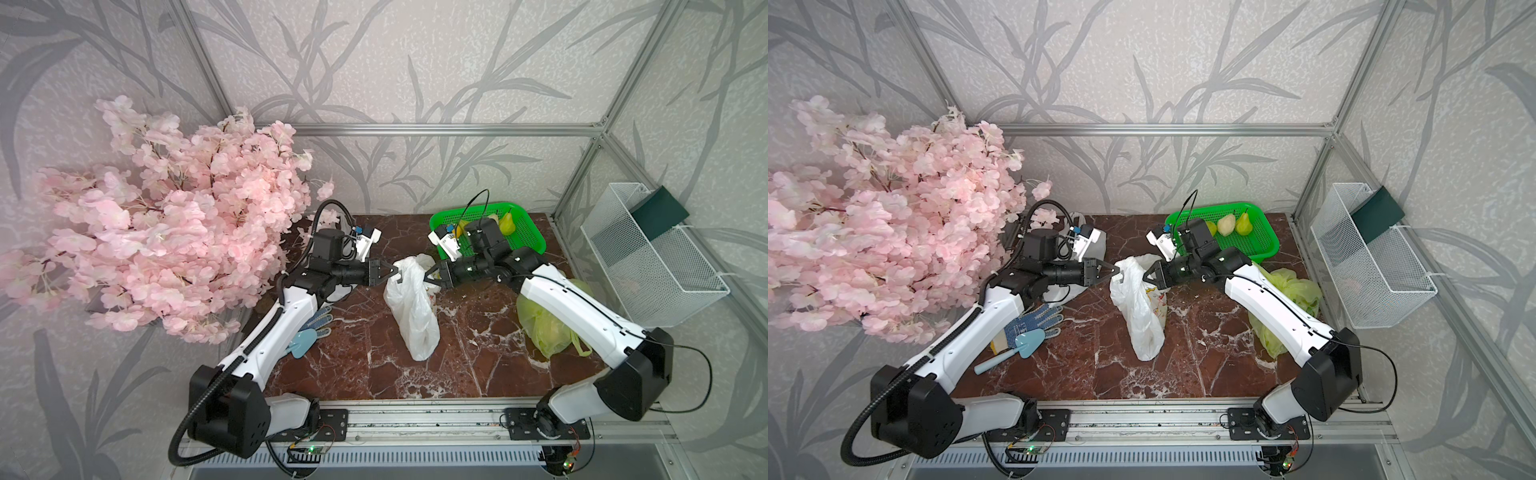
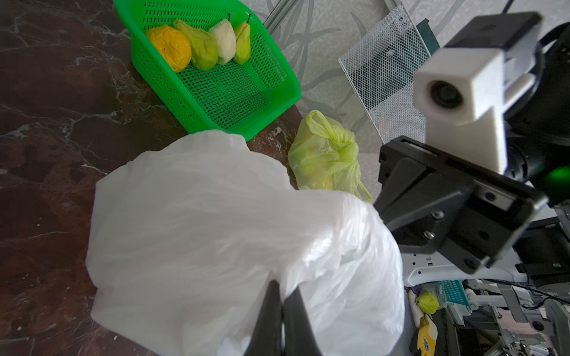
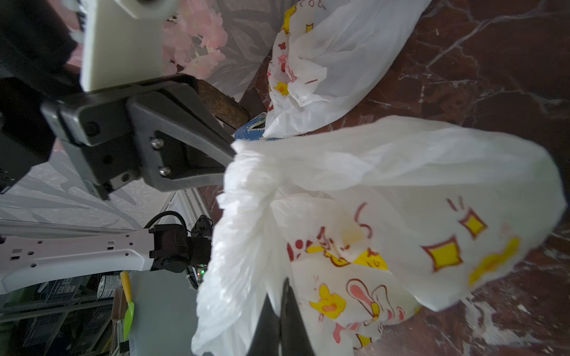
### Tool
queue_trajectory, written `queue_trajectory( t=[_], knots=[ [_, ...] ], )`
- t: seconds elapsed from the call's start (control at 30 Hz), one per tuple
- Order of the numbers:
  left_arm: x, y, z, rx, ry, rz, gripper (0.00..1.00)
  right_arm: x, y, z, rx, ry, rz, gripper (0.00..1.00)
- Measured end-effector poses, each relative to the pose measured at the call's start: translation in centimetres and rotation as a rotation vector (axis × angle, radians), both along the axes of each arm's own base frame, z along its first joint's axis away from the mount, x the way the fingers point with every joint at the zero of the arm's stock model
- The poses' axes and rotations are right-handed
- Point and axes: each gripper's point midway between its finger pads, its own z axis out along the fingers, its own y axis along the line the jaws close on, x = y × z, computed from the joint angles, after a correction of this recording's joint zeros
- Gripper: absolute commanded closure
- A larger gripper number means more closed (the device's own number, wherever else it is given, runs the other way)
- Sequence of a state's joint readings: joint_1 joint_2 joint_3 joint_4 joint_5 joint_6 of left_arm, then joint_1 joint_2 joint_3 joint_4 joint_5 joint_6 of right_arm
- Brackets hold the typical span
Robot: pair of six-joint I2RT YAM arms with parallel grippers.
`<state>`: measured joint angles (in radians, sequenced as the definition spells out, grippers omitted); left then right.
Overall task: Place the pears into plastic bags & tie knots
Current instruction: Tie the plastic bag at the center of the board.
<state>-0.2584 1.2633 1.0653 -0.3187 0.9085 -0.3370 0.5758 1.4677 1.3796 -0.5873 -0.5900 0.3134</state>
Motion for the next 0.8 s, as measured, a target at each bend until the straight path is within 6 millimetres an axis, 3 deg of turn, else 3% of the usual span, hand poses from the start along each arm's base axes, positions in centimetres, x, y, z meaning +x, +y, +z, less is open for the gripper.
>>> queue_trajectory(
  t=[0.17, 0.27, 0.37, 0.5, 0.57, 0.63, 0.8],
  knots=[
    [-1.4, 2.5, 1.7, 0.037, -0.031, 0.062, 1.00, 0.3, -5.5, -2.0, -0.126, 0.016, -0.132, 1.00],
    [-1.6, 3.8, 1.0, 0.073, -0.011, 0.100, 1.00, 0.2, -7.2, -2.9, -0.174, 0.018, -0.163, 1.00],
    [-1.4, 4.8, -1.9, 0.158, 0.043, 0.137, 1.00, 0.6, -9.3, -4.5, -0.202, 0.046, -0.218, 1.00],
    [-1.6, 6.4, -8.8, 0.295, 0.196, 0.190, 1.00, 1.3, -13.8, -9.0, -0.246, 0.164, -0.346, 1.00],
    [-2.2, 7.0, -11.5, 0.345, 0.271, 0.198, 1.00, 0.9, -14.9, -10.5, -0.273, 0.225, -0.378, 1.00],
    [-2.3, 7.4, -12.7, 0.375, 0.299, 0.207, 1.00, 0.9, -15.3, -11.2, -0.302, 0.250, -0.391, 1.00],
    [-1.8, 7.6, -12.2, 0.390, 0.271, 0.212, 1.00, 1.4, -15.8, -10.5, -0.326, 0.230, -0.414, 0.99]
  ],
)
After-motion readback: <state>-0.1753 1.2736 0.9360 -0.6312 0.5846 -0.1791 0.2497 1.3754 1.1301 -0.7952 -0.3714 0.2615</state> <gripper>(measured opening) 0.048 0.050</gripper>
